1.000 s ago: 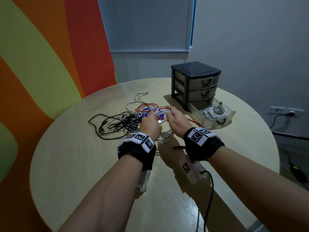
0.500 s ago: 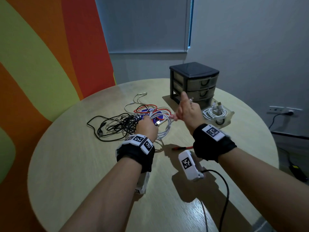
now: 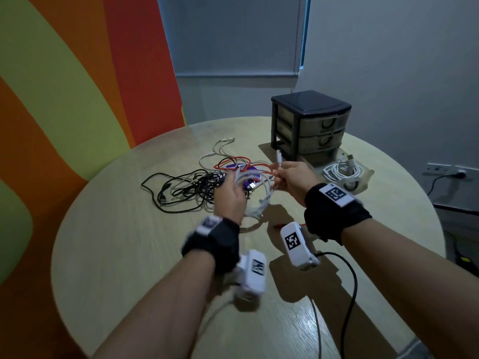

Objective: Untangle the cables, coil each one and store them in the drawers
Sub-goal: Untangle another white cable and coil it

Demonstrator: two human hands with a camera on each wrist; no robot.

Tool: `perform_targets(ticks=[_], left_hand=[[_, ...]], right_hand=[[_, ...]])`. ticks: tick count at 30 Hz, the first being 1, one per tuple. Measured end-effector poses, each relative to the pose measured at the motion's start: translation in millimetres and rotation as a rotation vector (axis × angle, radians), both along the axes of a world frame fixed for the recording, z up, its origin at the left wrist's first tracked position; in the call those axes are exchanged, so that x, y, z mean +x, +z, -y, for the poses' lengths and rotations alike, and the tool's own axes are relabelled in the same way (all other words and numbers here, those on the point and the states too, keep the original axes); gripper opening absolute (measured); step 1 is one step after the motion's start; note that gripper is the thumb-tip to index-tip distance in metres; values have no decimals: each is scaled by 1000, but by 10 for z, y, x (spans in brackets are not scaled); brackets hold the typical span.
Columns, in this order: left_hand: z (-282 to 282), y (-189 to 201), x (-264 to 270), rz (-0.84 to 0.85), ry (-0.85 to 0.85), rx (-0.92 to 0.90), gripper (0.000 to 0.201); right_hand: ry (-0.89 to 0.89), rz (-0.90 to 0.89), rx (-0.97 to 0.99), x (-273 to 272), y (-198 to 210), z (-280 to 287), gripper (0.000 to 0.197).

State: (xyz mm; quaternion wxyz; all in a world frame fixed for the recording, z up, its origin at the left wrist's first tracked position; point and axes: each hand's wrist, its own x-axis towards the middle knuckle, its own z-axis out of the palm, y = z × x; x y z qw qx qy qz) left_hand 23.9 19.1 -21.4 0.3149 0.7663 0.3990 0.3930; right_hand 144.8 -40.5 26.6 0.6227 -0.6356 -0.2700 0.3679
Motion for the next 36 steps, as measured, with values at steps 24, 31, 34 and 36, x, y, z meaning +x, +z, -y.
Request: perform_targets(ticks=[24, 31, 34, 36], left_hand=[[56, 352, 91, -485, -258, 714, 30], [143, 327, 154, -518, -189, 848, 39], [120, 293, 166, -494, -188, 792, 33], [115, 273, 175, -522, -194, 756, 27]], right_hand=[[286, 312, -164, 133, -97, 324, 19], [270, 326, -181, -1, -117, 295, 14], [279, 341, -156, -42, -166, 286, 20], [260, 430, -132, -36, -237, 283, 21]])
